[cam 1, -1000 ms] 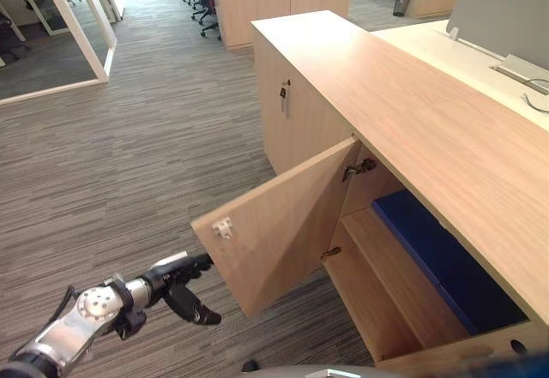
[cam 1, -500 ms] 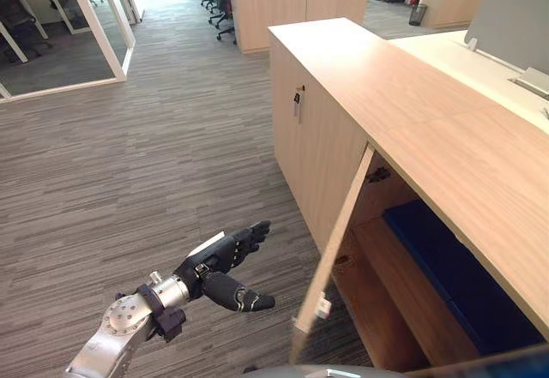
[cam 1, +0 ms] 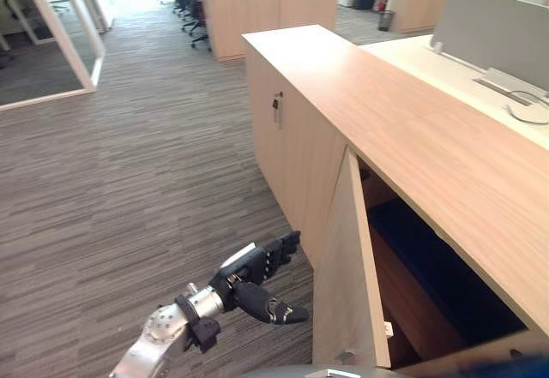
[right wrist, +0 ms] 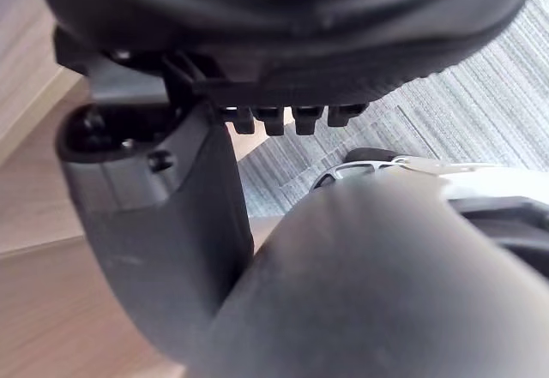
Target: Walk over to the cabinet, pick up the folder, carry it to the office cabinet, place the folder inside the office cabinet, then close the office cabinet door
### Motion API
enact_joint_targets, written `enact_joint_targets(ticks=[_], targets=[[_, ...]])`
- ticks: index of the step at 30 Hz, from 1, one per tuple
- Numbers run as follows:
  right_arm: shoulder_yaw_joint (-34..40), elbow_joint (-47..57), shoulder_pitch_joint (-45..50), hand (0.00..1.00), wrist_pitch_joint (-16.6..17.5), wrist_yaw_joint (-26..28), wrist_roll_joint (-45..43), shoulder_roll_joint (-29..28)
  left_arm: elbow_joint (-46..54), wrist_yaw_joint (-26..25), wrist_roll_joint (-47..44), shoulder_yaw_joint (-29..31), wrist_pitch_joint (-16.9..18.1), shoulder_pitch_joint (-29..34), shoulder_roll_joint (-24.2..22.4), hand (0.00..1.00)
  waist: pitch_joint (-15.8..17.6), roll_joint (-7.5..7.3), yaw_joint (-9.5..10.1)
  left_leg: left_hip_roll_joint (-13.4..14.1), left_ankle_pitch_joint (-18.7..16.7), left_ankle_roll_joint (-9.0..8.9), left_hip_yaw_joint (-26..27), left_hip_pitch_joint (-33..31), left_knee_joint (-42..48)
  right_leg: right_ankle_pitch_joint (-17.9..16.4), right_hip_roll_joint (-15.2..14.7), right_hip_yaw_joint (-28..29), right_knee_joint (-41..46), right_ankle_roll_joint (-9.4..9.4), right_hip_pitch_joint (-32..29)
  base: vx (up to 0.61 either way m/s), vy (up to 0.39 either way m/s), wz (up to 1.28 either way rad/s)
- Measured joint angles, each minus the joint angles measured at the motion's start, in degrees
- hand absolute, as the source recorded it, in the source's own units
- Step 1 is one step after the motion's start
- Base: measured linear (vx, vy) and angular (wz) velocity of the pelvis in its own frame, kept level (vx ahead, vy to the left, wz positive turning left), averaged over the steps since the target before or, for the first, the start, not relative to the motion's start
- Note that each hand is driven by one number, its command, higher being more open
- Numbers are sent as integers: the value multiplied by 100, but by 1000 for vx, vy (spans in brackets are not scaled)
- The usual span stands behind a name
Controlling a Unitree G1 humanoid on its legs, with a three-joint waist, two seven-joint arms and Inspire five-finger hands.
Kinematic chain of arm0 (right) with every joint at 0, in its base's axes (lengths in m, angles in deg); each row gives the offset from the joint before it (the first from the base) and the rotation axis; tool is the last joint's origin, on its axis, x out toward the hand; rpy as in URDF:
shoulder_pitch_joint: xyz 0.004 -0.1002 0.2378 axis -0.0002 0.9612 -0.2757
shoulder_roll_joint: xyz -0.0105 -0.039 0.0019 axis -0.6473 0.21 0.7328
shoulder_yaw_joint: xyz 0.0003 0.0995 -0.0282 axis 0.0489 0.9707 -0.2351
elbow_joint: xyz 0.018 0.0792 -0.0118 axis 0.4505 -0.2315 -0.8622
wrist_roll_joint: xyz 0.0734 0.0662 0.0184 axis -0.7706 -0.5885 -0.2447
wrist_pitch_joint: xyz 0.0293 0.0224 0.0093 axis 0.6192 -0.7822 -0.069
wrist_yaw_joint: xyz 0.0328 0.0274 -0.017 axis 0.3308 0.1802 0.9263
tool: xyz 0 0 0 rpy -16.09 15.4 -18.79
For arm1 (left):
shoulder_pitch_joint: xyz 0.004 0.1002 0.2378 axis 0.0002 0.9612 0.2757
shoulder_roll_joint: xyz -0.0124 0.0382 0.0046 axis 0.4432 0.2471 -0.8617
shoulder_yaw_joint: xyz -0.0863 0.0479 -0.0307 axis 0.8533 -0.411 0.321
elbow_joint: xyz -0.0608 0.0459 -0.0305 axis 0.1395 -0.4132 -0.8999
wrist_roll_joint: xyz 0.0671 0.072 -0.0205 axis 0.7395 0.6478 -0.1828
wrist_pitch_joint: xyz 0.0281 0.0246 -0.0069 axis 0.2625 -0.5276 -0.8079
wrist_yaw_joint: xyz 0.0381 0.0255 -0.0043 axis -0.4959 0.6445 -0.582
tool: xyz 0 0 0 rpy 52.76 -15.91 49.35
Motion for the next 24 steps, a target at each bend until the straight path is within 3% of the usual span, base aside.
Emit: enact_joint_targets(ticks=[1, 3, 4, 5, 7, 9, 11, 13, 14, 16, 17, 19, 20, 21, 22, 24], targets=[[37, 39, 10, 100, 6, 0, -6, -2, -198, -49, 67, -4, -4, -8, -276, 100, -50, 27, -40, 59, -15, -16, 174, -25, 0, 17, 13, 77, 148, 12, -157, -22, 11, -98], [337, 116, 12, 100, -2, 18, -47, -25, -561, -244, 87, 69, -11, -10, -735, 100, -108, 85, -50, 240, -26, -31, 641, -48, 5, 14, 27, -286, 689, -13, -662, -41, -17, -109], [573, 143, 17, 100, -11, 7, -165, -101, -811, -388, 189, 249, -14, -12, -1085, 100, -106, 107, -90, 343, -26, -32, 944, -13, 8, -64, -70, -1157, 1068, -259, -878, -57, -60, -112], [722, 154, 48, 100, -14, -25, -231, -198, -1066, -564, 298, 483, -24, -18, -1414, 100, -128, 34, -138, 402, -30, -40, 1215, 91, 36, -232, -251, -2138, 1386, -463, -899, -30, -89, -122], [810, 191, 140, 100, -6, -111, -404, -247, -1489, -933, 406, 1112, -25, 17, -1834, 100, -152, 14, -140, 537, -16, -124, 1594, 257, 40, -359, -314, -2775, 1601, -459, -882, -3, -90, -91], [869, 237, 164, 100, -8, -140, -445, -248, -2038, -1230, 527, 1539, -57, -72, -2220, 100, -155, 49, -153, 676, -45, -262, 1835, 419, 94, -432, -145, -2530, 1614, -484, -925, -34, -83, -68], [1052, 299, 155, 100, -69, -241, -445, -234, -2855, -1464, 509, 2098, -78, -70, -2616, 100, -193, 201, -125, 848, -61, -287, 2271, 554, 188, -375, 170, -2167, 1375, -553, -942, -35, -121, -93], [1286, 254, 146, 100, -97, -397, -488, -275, -3596, -1661, 312, 2556, -149, -105, -2872, 100, -220, 258, -178, 1006, -62, -288, 2511, 566, 299, -275, 463, -1960, 1066, -643, -922, 2, -139, -74], [1497, 173, 73, 100, -132, -490, -616, -338, -4016, -1781, 155, 2874, -192, -145, -2972, 100, -181, 270, -208, 1144, -64, -288, 2627, 578, 482, -204, 633, -1845, 852, -699, -838, 62, -199, -68], [1651, 8, -32, 100, -154, -645, -747, -395, -4406, -1991, -110, 3176, -215, -156, -3015, 100, -49, 146, -235, 1416, -223, -285, 2748, 501, 1140, -159, 757, -1649, 702, -774, -769, 65, -224, -58], [1670, -76, -57, 100, -146, -728, -899, -395, -4488, -2167, -240, 3355, -271, -239, -3005, 100, 22, 137, -256, 1781, -480, -125, 2735, 284, 1959, -135, 888, -1522, 614, -843, -750, 62, -292, -79], [1550, -125, -134, 100, -160, -885, -1092, -318, -4538, -2454, -537, 3665, -243, -245, -3012, 100, 197, 212, -199, 2472, -681, 184, 2445, -52, 3577, -81, 1131, -1148, 417, -981, -537, 64, -256, -90], [1462, -126, -135, 100, -162, -933, -1123, -269, -4566, -2503, -590, 3725, -230, -247, -3010, 100, 243, 253, -180, 2578, -780, 258, 2131, -212, 4021, -94, 1174, -1034, 414, -1015, -502, 53, -124, -83], [1233, -124, -158, 100, -172, -1030, -1142, -159, -4590, -2608, -637, 3803, -179, -261, -3029, 100, 296, 369, -150, 2477, -1099, 211, 1253, -622, 4682, -118, 1195, -851, 438, -1054, -462, 89, -77, -87], [1057, -131, -189, 100, -197, -1072, -1164, -80, -4621, -2690, -652, 3809, -129, -264, -3055, 100, 312, 420, -95, 2124, -1352, -2, 441, -950, 4851, -111, 1179, -666, 439, -1043, -434, 98, -27, -89], [928, -134, -237, 100, -209, -1122, -1215, -39, -4622, -2789, -663, 3832, -82, -214, -3055, 100, 327, 437, -35, 1637, -1533, -189, -375, -1156, 4602, -100, 1172, -396, 468, -1032, -396, 82, 34, -85]])
